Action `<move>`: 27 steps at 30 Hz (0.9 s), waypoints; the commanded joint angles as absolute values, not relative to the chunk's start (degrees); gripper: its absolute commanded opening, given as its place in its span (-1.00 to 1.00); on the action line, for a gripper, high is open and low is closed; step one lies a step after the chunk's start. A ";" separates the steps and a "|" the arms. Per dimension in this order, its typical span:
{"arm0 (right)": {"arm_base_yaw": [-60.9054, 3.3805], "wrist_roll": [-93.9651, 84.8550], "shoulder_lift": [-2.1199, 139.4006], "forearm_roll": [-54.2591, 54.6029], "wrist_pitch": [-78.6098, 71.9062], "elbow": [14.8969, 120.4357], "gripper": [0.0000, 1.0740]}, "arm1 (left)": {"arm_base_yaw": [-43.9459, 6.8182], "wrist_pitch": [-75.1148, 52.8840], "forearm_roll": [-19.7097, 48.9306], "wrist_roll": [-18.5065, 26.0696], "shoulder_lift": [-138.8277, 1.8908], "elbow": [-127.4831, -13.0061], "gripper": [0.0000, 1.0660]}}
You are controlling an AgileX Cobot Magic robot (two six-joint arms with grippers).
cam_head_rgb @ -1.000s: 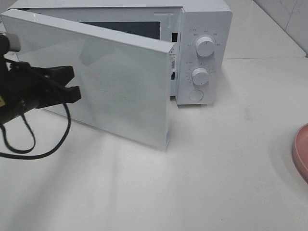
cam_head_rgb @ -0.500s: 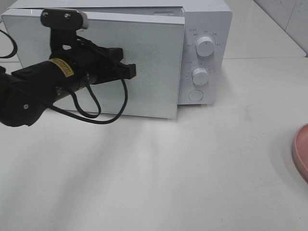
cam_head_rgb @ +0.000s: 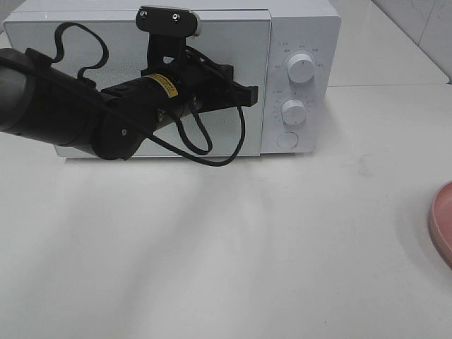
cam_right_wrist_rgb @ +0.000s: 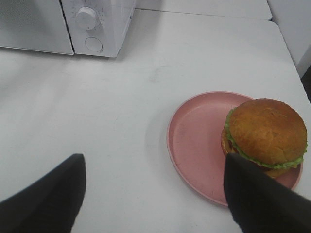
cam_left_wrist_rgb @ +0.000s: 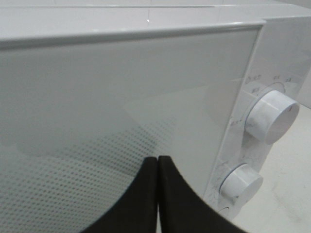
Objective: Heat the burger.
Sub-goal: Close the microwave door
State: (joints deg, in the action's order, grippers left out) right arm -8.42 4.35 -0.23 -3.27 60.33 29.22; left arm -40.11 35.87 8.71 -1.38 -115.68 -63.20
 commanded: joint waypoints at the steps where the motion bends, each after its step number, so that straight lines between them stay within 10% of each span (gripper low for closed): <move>1: -8.08 4.41 -1.72 -3.27 59.70 29.22 0.38 | -39.02 38.56 13.18 -1.09 -116.25 -65.26 -1.00; 27: -8.08 4.41 -1.72 -3.27 59.70 29.22 0.38 | -39.02 38.67 14.44 0.00 -117.17 -65.72 -1.00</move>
State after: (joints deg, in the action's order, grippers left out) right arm -8.42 4.35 -0.23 -3.27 60.33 29.22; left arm -40.51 35.75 8.94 0.00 -117.28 -64.11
